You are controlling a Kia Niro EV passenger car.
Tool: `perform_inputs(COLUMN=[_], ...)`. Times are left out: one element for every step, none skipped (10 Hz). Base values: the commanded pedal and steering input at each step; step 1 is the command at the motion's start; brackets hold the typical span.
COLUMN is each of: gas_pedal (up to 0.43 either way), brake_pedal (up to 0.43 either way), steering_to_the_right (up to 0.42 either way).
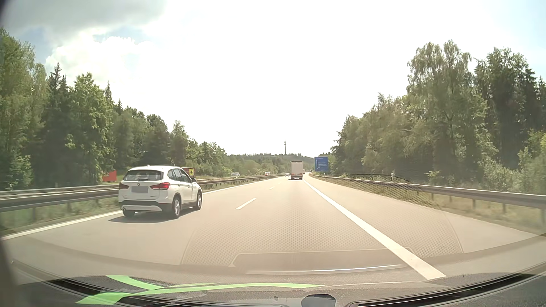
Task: Follow the waypoints while adhering to traffic rules and regulations
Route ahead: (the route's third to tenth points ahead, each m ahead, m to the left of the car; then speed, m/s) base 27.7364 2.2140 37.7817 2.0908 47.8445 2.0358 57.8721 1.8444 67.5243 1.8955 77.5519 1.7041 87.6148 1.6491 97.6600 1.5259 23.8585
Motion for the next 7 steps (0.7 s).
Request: perform_inputs(gas_pedal=[0.248, 0.248, 0.248, 0.248, 0.248, 0.248, 0.248], brake_pedal=[0.000, 0.000, 0.000, 0.000, 0.000, 0.000, 0.000], steering_to_the_right=[-0.002, -0.002, -0.002, -0.002, -0.002, -0.002, -0.002])
